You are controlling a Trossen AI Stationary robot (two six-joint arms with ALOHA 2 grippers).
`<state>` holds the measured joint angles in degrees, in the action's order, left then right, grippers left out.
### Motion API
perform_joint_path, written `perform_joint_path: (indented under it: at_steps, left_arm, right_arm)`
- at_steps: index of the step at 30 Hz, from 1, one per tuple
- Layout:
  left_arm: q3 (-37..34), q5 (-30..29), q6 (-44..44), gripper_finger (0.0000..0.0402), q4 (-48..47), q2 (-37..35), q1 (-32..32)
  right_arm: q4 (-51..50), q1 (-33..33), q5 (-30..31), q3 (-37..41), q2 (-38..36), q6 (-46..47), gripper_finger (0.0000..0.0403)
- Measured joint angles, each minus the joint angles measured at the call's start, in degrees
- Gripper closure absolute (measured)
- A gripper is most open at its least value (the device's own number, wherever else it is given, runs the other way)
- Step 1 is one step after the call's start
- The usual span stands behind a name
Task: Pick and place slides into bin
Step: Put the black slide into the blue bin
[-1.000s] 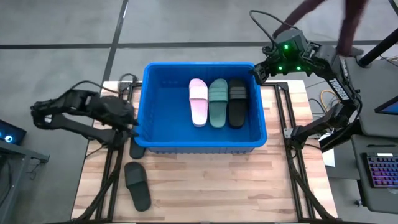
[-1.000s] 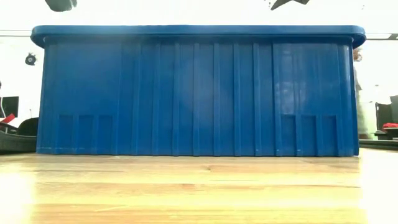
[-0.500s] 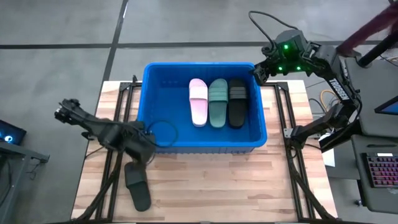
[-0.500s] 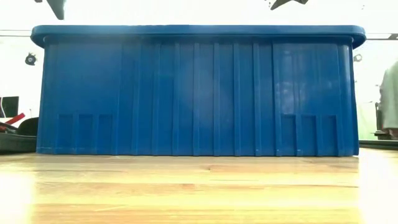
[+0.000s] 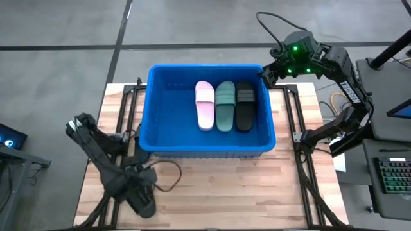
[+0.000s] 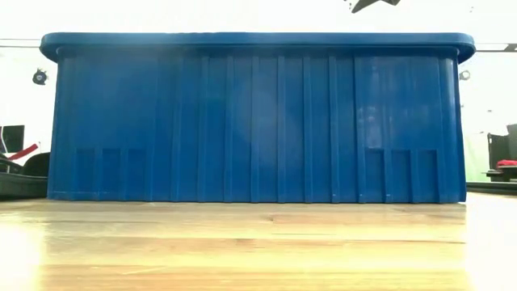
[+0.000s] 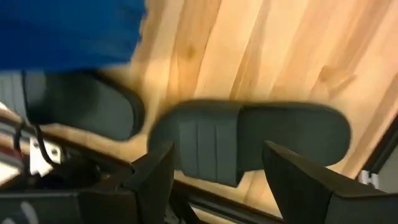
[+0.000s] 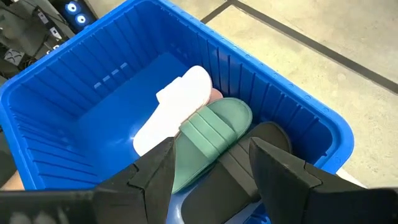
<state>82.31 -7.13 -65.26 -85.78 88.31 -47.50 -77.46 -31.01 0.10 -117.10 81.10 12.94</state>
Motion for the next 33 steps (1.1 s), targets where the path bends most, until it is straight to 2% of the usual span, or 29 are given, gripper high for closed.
perform_joint_path:
  at_steps: [4,10,17,26,33]
  left_arm:
    - [-0.2,2.0,-5.3,0.0178,0.2,4.9,-3.9]
    - [-0.4,1.8,-11.1,0.0178,4.7,11.3,-8.9]
    - [-4.7,1.8,-20.4,0.0178,4.3,18.1,-11.7]
    - [-8.8,2.4,-25.9,0.0178,3.8,21.3,-11.8]
    - [-12.8,2.8,-26.1,0.0178,4.3,21.4,-11.7]
  right_arm:
    - [-0.3,0.0,0.0,0.0,0.0,-0.2,0.0209]
    - [-0.3,0.0,0.0,0.0,0.0,-0.2,0.0209]
    - [-0.3,0.0,0.0,0.0,0.0,-0.1,0.0209]
    - [-0.3,0.0,-0.3,0.0,-0.1,0.1,0.0209]
    - [-0.3,0.0,-0.3,0.0,-0.1,0.4,0.0209]
